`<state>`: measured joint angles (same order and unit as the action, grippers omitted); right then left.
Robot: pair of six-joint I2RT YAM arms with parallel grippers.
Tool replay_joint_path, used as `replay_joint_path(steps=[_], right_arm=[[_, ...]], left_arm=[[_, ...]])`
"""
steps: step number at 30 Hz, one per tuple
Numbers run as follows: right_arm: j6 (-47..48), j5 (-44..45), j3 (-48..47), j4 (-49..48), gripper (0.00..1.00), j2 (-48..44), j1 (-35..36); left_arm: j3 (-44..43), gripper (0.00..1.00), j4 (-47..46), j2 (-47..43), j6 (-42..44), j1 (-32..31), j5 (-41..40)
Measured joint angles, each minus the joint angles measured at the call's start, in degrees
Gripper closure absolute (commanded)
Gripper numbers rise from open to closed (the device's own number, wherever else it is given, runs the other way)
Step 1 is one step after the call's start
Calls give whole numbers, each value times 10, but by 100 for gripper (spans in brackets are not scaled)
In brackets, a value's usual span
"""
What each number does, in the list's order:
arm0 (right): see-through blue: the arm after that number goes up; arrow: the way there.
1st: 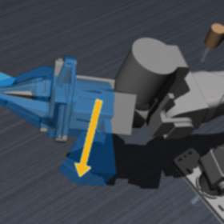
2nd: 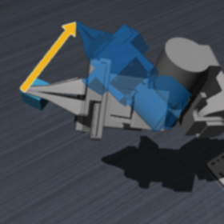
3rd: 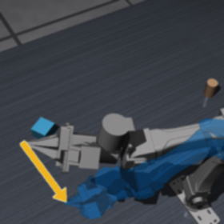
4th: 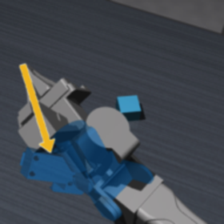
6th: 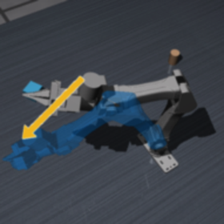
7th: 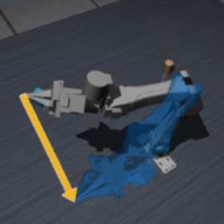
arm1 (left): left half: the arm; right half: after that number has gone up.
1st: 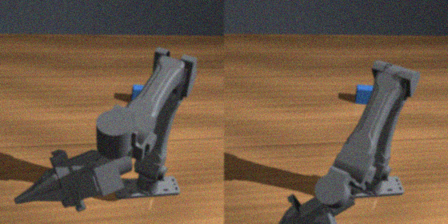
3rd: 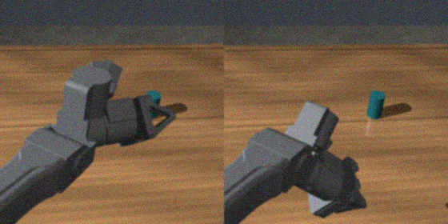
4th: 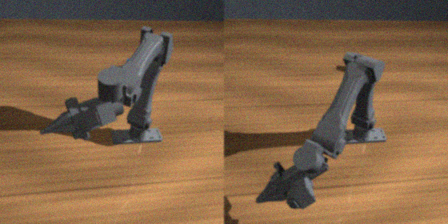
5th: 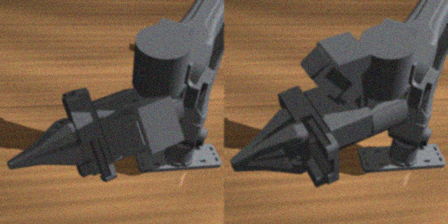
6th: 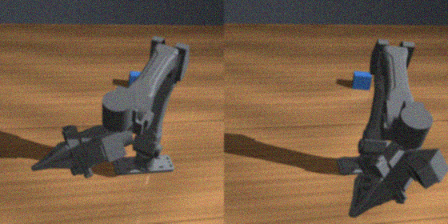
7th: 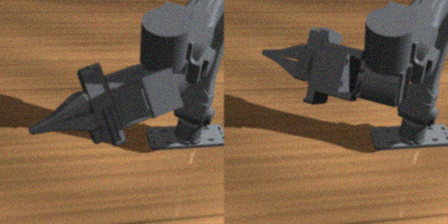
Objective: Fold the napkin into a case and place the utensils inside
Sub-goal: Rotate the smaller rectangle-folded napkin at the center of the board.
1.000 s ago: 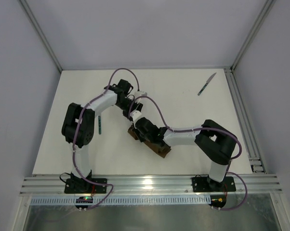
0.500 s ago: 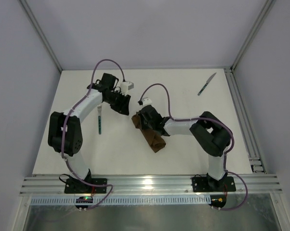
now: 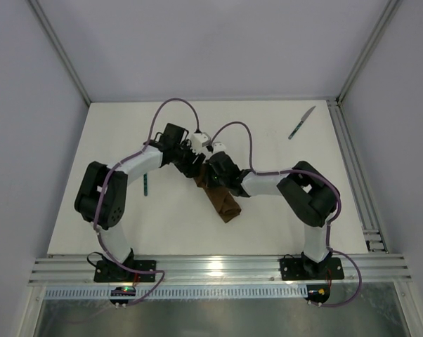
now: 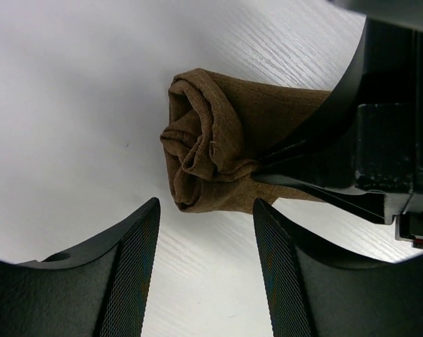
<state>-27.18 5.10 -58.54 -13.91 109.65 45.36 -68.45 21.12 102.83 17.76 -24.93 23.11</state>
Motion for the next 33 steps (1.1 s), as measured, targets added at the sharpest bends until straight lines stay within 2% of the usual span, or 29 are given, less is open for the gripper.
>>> replay_joint_path(steps=[8, 15, 20, 26, 33], right_arm=[[-30, -23, 4, -7, 96, 0, -12], [-65, -38, 17, -30, 96, 0, -21], [-75, -40, 22, -38, 96, 0, -21], [-90, -50, 37, -56, 96, -4, -24], [-95, -60, 42, -62, 96, -5, -24]], left_arm=[[18, 44, -6, -11, -1, 3, 10], [61, 44, 3, -31, -60, -3, 28], [103, 43, -7, -44, -94, -17, -9], [89, 41, -19, -40, -98, -46, -81], [77, 42, -33, -32, -96, -75, -112]])
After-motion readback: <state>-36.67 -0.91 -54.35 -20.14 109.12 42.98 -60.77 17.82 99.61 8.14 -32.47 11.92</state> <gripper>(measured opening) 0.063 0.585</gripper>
